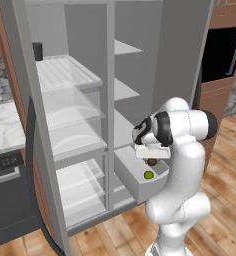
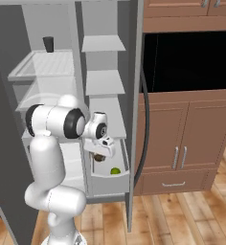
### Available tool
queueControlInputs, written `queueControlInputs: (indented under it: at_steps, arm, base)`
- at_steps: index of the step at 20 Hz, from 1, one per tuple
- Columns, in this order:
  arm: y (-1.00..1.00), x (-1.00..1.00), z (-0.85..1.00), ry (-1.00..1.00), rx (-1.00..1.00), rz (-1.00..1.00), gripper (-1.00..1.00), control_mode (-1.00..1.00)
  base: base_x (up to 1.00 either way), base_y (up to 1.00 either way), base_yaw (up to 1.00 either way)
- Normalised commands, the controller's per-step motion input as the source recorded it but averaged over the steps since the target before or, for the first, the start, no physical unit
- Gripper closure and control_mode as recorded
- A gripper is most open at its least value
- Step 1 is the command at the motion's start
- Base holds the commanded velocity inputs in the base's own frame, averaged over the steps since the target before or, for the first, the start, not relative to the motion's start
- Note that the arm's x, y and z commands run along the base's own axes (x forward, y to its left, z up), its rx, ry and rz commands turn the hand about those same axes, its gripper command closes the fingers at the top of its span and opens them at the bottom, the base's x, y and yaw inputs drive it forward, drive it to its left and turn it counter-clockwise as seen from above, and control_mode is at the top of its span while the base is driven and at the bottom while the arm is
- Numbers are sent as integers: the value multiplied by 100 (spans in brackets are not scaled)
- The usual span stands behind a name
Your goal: Take the kiwi and lime from the fridge shelf and place them in the freezer drawer to begin freezing them.
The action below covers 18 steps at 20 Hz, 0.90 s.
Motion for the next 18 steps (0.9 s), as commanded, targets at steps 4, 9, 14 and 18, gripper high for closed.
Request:
queueControlInputs:
  at_steps: [4,9,14,18]
  arm:
    - [0,41,-44,0,1,0,100,-100]
    - [0,38,-35,0,0,0,100,-100]
    - [0,37,-41,0,0,0,100,-100]
    - [0,38,-35,0,0,0,100,-100]
  base:
    - [0,0,0]
    - [0,0,0]
    - [0,0,0]
    - [0,0,0]
